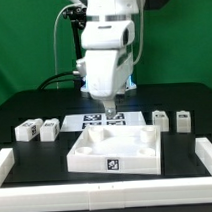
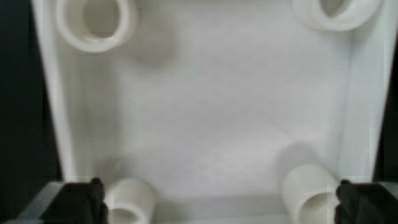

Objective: Assemble one leg

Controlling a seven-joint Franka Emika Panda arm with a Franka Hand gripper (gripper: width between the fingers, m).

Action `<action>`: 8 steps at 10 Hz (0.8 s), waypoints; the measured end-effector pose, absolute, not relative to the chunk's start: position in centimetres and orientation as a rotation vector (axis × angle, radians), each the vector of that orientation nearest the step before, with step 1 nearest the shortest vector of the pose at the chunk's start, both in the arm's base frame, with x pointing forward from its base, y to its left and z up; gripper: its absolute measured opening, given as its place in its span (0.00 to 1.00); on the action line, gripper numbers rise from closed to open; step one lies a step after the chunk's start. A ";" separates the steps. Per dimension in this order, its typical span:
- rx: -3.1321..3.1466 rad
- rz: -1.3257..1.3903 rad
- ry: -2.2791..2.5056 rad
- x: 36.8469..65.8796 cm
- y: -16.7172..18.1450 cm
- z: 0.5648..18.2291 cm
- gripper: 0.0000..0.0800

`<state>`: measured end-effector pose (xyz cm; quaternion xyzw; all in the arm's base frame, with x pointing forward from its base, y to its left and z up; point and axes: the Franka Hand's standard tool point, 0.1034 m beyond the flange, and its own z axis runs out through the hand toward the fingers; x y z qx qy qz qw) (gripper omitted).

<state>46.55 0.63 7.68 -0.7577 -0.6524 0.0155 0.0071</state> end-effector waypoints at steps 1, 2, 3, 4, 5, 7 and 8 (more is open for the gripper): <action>-2.339 0.070 -2.051 45.2 0.7 6.8 0.81; -2.340 0.092 -2.031 44.8 0.4 6.4 0.81; -2.341 0.088 -2.033 45.0 0.4 6.5 0.81; -2.341 0.090 -2.033 45.0 0.4 6.4 0.81; -2.339 0.094 -2.030 44.8 0.4 6.2 0.81; -2.320 0.107 -2.021 43.0 0.9 4.0 0.81; -2.309 0.108 -2.021 42.3 1.2 2.9 0.81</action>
Offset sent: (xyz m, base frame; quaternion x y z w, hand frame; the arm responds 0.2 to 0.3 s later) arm 0.0000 0.0000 0.0000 0.0000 0.0000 0.0000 1.0000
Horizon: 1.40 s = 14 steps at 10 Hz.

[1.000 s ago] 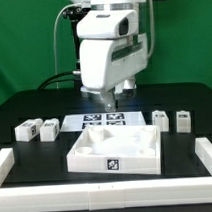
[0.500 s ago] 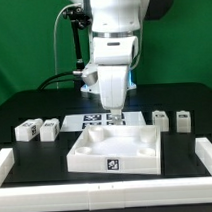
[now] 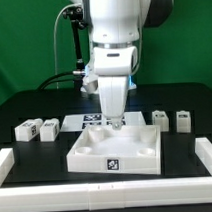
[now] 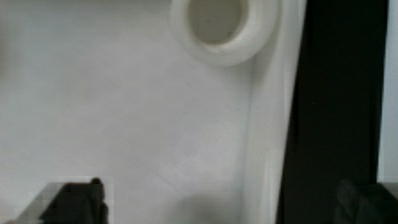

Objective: Assemble one leg

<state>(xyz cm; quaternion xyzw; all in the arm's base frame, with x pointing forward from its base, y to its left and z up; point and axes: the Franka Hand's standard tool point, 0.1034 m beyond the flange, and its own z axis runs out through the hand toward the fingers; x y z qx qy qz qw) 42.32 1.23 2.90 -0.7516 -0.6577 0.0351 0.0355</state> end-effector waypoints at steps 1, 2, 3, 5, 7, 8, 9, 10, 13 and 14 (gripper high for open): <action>-2.300 0.123 -2.009 41.8 1.1 1.8 0.81; -2.302 0.136 -1.989 41.6 0.5 1.0 0.81; -2.306 0.138 -1.980 41.6 0.3 0.8 0.81; -2.324 0.132 -1.968 41.8 0.1 1.1 0.75; -2.322 0.137 -1.965 41.6 0.1 0.9 0.53; -2.322 0.137 -1.965 41.6 0.1 0.9 0.28; -2.321 0.138 -1.965 41.6 0.1 0.9 0.12; -2.325 0.130 -1.968 41.8 0.1 1.0 0.12; -2.329 0.122 -1.971 41.9 0.1 1.1 0.09; -2.330 0.119 -1.971 42.0 0.1 1.1 0.09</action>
Offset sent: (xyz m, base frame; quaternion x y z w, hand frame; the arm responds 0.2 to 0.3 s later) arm 0.0017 -0.0053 -0.0130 0.0047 0.0105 -0.0027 0.9999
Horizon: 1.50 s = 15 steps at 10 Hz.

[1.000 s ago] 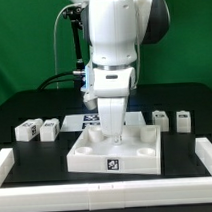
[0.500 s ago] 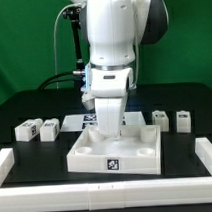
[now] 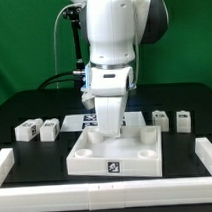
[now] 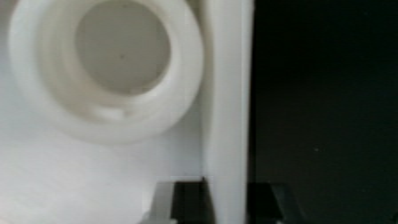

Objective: Assemble one leg

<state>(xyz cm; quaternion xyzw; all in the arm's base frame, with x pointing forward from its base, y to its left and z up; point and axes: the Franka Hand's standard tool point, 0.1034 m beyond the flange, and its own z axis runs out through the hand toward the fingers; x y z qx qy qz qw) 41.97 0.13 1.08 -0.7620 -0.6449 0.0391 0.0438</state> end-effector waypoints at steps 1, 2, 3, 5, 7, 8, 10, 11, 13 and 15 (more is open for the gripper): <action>-2.330 0.118 -1.972 42.0 0.1 1.1 0.09; -2.324 0.116 -1.983 42.2 0.2 1.1 0.09; -2.307 0.109 -2.021 43.1 0.4 1.2 0.09; -2.256 0.086 -2.094 45.5 1.7 1.0 0.09; -2.224 0.046 -2.143 47.6 3.5 0.9 0.09; -2.204 0.035 -2.166 48.1 4.2 0.9 0.09; -2.170 0.021 -2.203 48.5 5.5 0.8 0.09; -2.174 0.022 -2.199 48.5 5.4 0.8 0.09; -2.175 0.023 -2.198 48.5 5.3 0.8 0.36; -2.176 0.024 -2.197 48.5 5.3 0.8 0.59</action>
Offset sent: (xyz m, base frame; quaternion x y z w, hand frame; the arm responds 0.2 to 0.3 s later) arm 0.0409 0.0220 -0.0030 0.0033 -0.0131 -0.1150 0.9933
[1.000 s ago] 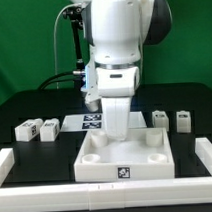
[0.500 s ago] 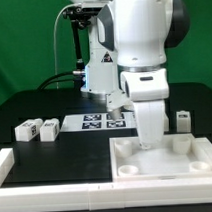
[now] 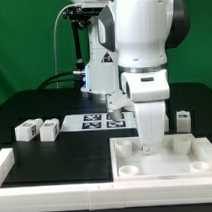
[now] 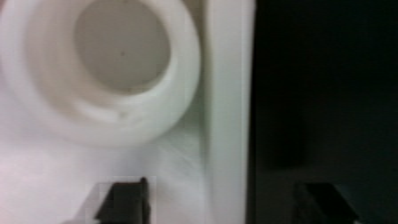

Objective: Assemble one leg

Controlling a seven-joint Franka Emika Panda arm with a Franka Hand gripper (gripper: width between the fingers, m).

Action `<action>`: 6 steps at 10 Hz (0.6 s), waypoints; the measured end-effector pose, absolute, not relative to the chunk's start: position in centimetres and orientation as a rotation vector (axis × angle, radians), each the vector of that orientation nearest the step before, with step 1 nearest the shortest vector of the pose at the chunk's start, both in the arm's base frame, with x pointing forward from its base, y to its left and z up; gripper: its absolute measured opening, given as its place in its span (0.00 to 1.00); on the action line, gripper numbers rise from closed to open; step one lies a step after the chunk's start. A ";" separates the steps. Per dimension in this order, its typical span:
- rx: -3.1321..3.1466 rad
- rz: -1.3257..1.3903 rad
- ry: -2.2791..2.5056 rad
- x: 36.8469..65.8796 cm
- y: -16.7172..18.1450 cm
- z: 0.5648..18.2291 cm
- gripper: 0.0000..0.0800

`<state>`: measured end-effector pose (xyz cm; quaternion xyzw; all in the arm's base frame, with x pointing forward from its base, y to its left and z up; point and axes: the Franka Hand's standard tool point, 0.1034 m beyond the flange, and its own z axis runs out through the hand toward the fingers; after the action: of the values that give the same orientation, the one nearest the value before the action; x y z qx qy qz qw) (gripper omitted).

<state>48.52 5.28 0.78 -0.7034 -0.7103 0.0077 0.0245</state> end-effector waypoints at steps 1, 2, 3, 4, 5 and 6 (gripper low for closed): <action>-2.176 0.024 -2.197 48.5 5.3 0.8 0.73; -2.176 0.024 -2.197 48.5 5.3 0.8 0.73; -2.176 0.024 -2.197 48.5 5.3 0.8 0.80; -2.177 0.024 -2.197 48.5 5.3 0.8 0.81; -2.177 0.024 -2.197 48.5 5.3 0.8 0.81; -2.177 0.024 -2.197 48.5 5.3 0.8 0.81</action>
Offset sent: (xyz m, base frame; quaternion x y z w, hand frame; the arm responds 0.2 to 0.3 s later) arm 0.0000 0.0000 0.0000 0.0000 0.0000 0.0000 1.0000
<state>48.52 5.25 0.78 -0.7036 -0.7101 0.0078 0.0244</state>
